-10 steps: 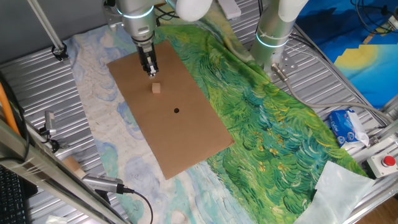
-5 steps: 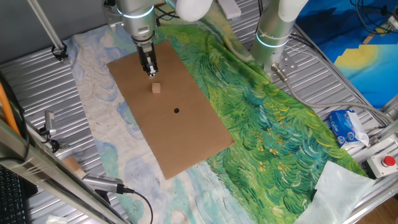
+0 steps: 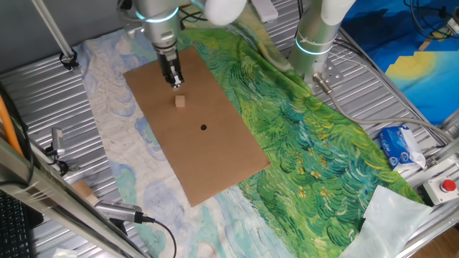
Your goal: Hold a small block with the gripper and sweep it from left to right on the table
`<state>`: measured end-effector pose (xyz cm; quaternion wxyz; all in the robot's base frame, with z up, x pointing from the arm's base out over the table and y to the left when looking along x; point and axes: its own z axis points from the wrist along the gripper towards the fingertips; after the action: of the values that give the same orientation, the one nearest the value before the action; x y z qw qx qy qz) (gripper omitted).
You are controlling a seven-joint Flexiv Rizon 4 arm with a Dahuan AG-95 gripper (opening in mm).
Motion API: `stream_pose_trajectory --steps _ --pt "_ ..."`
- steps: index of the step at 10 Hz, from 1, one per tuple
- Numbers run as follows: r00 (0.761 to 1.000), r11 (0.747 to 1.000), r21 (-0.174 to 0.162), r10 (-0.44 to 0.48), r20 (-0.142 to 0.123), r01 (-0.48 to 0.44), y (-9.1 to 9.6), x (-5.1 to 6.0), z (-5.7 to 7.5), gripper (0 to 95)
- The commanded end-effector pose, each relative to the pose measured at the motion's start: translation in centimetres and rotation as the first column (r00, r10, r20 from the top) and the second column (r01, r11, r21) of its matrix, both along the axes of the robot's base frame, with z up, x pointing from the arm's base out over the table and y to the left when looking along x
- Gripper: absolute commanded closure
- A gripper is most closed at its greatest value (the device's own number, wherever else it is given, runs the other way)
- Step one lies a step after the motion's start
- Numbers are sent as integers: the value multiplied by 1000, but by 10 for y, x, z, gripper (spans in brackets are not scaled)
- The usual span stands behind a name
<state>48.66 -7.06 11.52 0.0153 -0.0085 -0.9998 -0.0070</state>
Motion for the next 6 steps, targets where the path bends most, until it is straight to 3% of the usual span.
stream_pose_trajectory --steps 1,4,6 --pt "996 999 -12 -32 -78 31 0 -1 1 950" --pt "996 999 -11 -37 -79 36 -1 1 -9 950" --pt "999 999 -3 -33 -31 33 -3 2 -23 950"
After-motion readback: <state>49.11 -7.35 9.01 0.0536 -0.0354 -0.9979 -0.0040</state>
